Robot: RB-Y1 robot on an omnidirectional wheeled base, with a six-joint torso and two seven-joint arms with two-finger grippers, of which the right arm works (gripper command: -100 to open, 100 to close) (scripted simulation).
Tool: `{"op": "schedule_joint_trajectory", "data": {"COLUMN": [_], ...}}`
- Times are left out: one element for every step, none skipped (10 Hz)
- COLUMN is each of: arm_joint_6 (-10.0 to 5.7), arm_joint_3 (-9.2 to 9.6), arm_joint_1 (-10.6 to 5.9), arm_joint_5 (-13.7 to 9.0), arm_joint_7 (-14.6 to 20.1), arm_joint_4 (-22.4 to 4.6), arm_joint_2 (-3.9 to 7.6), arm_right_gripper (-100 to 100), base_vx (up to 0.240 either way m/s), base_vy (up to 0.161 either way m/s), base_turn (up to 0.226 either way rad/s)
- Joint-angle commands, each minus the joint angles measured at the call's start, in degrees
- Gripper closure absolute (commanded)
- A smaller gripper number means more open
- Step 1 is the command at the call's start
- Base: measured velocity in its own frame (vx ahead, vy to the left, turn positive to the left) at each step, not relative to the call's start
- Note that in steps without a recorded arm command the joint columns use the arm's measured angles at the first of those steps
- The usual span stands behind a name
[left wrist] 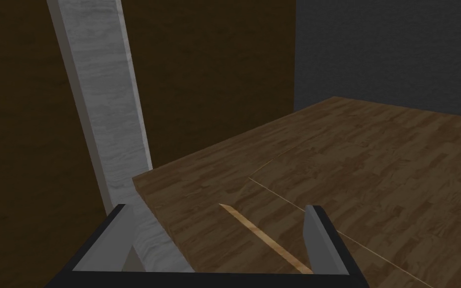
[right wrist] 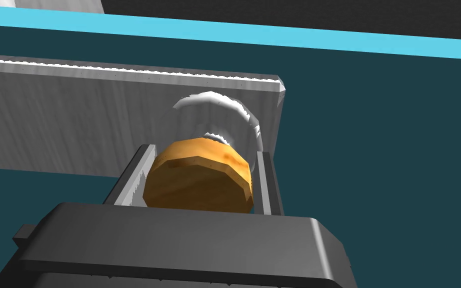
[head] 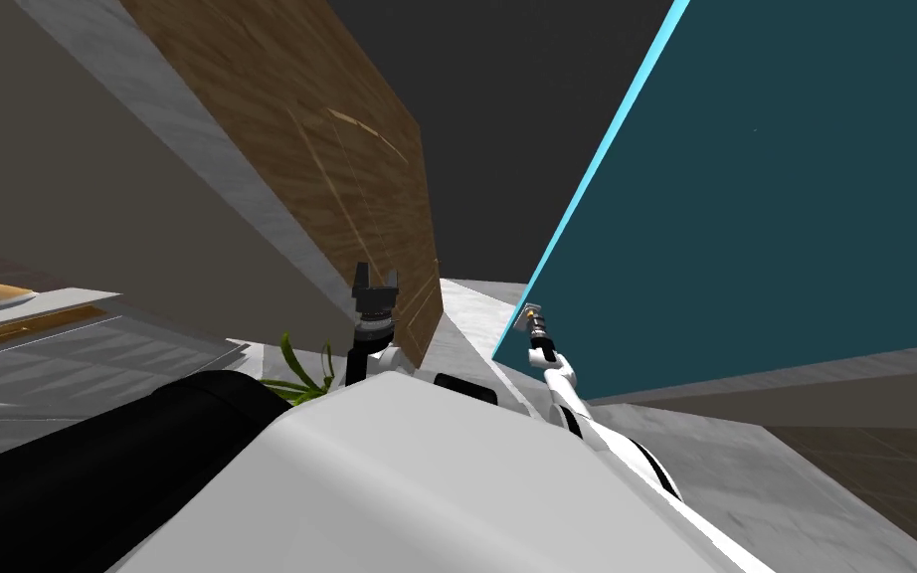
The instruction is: Push the door open
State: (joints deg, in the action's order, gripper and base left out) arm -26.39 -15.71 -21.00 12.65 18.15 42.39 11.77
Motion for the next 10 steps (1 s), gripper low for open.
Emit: {"op": "schedule_joint_trajectory", "data": {"arm_joint_6": [0.01,0.07,0.19,0.30,0.41,0.52,0.62,0.72,0.82,0.90], "arm_joint_3": [-1.81,-2.20,-2.96,-3.71,-4.45,-5.16,-5.85,-6.49,-7.12,-7.67], "arm_joint_1": [-0.16,-0.21,-0.30,-0.38,-0.47,-0.55,-0.63,-0.70,-0.77,-0.84], "arm_joint_5": [-0.6,-0.7,-1.0,-1.3,-1.5,-1.8,-2.0,-2.2,-2.5,-2.7], "arm_joint_7": [-1.3,-1.6,-2.4,-3.1,-3.8,-4.5,-5.1,-5.7,-6.3,-6.8], "arm_joint_4": [0.2,0.2,0.1,0.0,-0.1,-0.2,-0.3,-0.3,-0.4,-0.5], "arm_joint_2": [0.46,0.35,0.14,-0.07,-0.28,-0.47,-0.66,-0.84,-1.01,-1.16], "arm_right_gripper": [100,100,100,100,100,100,100,100,100,100], "base_vx": [0.186,0.156,0.151,0.172,0.168,0.180,0.201,0.216,0.187,0.193], "base_vy": [0.076,0.066,0.076,0.078,0.063,0.081,0.104,0.099,0.095,0.093], "base_turn": [-0.109,-0.063,-0.070,-0.100,-0.089,-0.098,-0.102,-0.113,-0.098,-0.078]}}
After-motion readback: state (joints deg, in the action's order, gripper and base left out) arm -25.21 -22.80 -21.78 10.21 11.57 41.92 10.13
